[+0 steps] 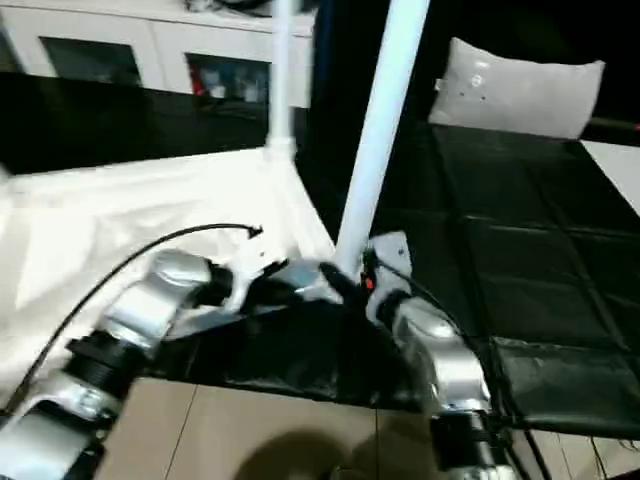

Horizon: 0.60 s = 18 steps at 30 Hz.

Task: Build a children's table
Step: Rotate leg to tighten

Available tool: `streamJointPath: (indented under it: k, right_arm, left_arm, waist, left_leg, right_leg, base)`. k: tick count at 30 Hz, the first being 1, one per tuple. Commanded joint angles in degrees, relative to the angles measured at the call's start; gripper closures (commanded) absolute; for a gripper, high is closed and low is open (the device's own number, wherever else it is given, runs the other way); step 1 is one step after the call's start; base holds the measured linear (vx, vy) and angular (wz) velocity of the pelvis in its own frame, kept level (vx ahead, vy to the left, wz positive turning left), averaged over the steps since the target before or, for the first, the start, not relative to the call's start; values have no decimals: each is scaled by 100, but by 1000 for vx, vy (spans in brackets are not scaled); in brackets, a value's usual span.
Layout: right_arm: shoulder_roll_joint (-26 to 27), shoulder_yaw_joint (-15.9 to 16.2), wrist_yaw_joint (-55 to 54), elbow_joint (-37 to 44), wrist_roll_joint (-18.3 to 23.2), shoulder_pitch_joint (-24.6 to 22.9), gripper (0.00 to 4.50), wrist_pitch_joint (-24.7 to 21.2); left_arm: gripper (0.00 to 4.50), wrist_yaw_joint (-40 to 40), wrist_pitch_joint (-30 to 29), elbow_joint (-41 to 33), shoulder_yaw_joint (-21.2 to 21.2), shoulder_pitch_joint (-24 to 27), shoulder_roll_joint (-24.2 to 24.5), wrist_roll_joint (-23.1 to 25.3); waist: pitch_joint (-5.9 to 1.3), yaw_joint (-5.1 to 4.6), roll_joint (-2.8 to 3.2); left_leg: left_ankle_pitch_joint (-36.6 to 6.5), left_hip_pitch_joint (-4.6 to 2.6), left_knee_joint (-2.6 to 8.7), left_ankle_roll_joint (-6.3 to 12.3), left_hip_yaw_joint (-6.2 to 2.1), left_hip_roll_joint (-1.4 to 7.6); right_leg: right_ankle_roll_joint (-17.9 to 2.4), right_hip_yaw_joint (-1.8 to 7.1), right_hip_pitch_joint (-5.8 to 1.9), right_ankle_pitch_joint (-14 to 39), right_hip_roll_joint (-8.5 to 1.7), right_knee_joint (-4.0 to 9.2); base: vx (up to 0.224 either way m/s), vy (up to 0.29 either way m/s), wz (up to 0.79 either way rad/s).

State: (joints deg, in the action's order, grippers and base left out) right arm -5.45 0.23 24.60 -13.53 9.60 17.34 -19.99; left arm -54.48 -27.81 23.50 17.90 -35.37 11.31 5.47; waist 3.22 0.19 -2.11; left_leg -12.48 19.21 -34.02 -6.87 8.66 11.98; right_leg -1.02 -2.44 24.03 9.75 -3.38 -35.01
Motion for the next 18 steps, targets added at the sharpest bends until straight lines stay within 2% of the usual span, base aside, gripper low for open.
streamJointPath:
  k: [1,4,6,7,10,12,14,18]
  right_arm:
    - [280,227,29,17,126,110,122,-8]
    - [293,198,-29,28,44,73,99,75]
    - [225,176,39,119,30,14,74,130]
    - [210,167,47,152,27,-3,64,147]
    - [126,173,61,241,31,-51,53,169]
    - [-86,172,315,396,87,-168,20,215]
    - [-371,181,692,559,133,-313,13,305]
    - [-805,164,1260,709,228,-466,3,392]
  left_arm:
    - [450,108,95,-417,-34,-11,-487,-339]
    - [450,264,156,-397,48,-38,-504,-207]
    - [450,303,256,-338,101,-44,-361,-72]
    - [450,323,253,-349,105,-37,-324,-34]
    - [450,316,221,-406,127,-19,-239,-11]
    - [450,192,350,-372,141,-17,-93,-17]
    - [450,34,485,-313,139,-21,46,-11]
    - [450,-213,637,-199,153,-58,228,-51]
  waist:
    - [-384,59,-12]
    - [-393,66,-2]
    - [-395,71,56]
    - [-394,66,31]
    - [-381,77,32]
    - [-380,88,33]
    - [-381,104,14]
    - [-376,109,8]
  left_leg:
    - [-431,125,362,317,86,-4]
    - [-319,133,364,382,80,8]
    - [-300,119,357,408,79,4]
    - [-336,118,355,425,87,3]
    - [-461,114,367,406,85,7]
    - [-479,120,364,411,84,8]
    - [-479,132,363,455,80,9]
    - [-546,123,357,495,86,10]
  right_leg:
    - [-1113,209,-407,1192,-291,425]
    - [-1220,210,-429,796,-295,380]
    - [-1294,215,-428,615,-297,370]
    - [-1328,216,-433,569,-293,376]
    - [-1316,215,-437,767,-305,396]
    - [-1279,219,-444,797,-303,402]
    - [-1248,218,-462,765,-303,394]
    - [-1234,216,-444,937,-308,419]
  base:
    - [0,0,0]
    - [0,0,0]
    - [0,0,0]
    - [0,0,0]
    - [0,0,0]
    - [0,0,0]
    - [0,0,0]
    - [0,0,0]
